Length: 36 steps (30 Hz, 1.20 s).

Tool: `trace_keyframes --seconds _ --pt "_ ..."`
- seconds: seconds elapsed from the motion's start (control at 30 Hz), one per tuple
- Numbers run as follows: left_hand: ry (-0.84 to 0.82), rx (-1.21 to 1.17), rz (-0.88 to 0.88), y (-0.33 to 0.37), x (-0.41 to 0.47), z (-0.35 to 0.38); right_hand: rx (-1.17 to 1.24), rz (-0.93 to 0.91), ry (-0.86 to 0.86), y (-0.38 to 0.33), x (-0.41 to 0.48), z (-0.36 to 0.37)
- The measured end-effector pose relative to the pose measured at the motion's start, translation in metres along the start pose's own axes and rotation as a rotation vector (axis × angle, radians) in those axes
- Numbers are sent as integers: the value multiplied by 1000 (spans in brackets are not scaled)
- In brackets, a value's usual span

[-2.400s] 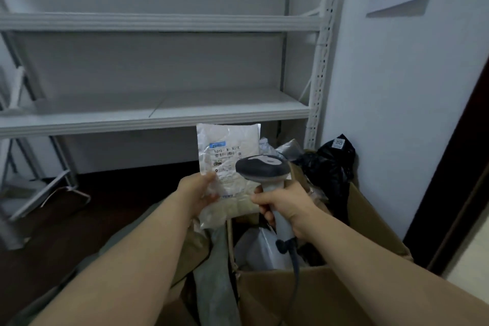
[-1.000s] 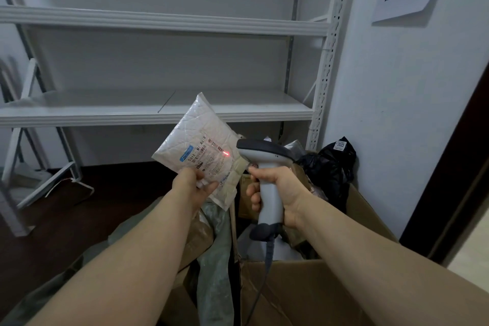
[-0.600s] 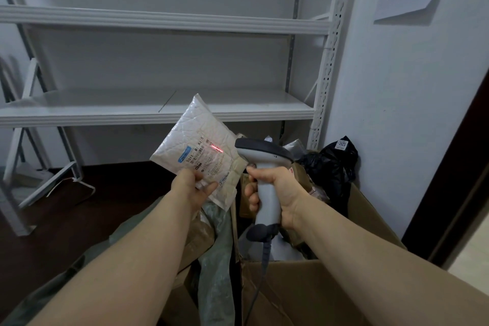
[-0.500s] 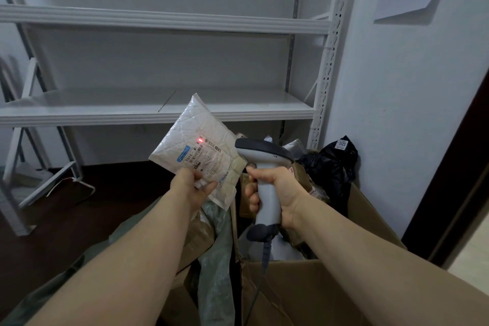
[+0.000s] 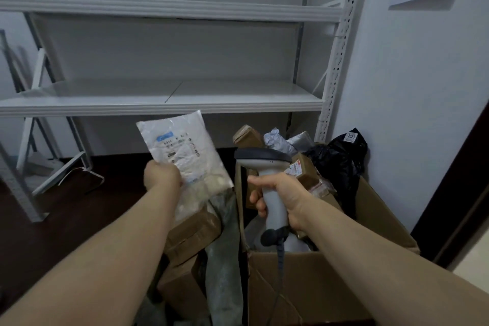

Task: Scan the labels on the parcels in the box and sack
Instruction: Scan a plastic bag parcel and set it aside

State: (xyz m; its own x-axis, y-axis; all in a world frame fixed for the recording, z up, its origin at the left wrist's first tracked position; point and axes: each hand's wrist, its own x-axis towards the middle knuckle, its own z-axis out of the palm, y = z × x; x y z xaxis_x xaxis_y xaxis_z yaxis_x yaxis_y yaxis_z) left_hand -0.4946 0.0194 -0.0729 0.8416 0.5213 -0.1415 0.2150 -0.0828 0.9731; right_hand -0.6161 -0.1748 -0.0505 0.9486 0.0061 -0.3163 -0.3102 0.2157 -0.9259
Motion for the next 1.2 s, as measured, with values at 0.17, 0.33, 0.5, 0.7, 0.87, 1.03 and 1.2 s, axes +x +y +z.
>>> trace_keyframes --seconds 0.17,0.33,0.5,0.7,0.87,1.03,1.2 --pt "102 363 227 -16 16 -25 -33 38 49 16 18 3" --pt "166 750 442 -23 23 -12 -84 109 118 34 45 2" --pt "-136 960 464 -44 40 12 -101 271 211 55 76 -1" --pt "-508 1121 174 -112 67 27 -8 519 239 90 114 2" --pt "-605 910 19 -118 70 28 34 551 211 107 131 19" --pt "-619 805 10 -116 76 26 -20 442 369 114 141 40" --pt "-605 751 3 -113 77 25 -311 454 387 113 138 54"
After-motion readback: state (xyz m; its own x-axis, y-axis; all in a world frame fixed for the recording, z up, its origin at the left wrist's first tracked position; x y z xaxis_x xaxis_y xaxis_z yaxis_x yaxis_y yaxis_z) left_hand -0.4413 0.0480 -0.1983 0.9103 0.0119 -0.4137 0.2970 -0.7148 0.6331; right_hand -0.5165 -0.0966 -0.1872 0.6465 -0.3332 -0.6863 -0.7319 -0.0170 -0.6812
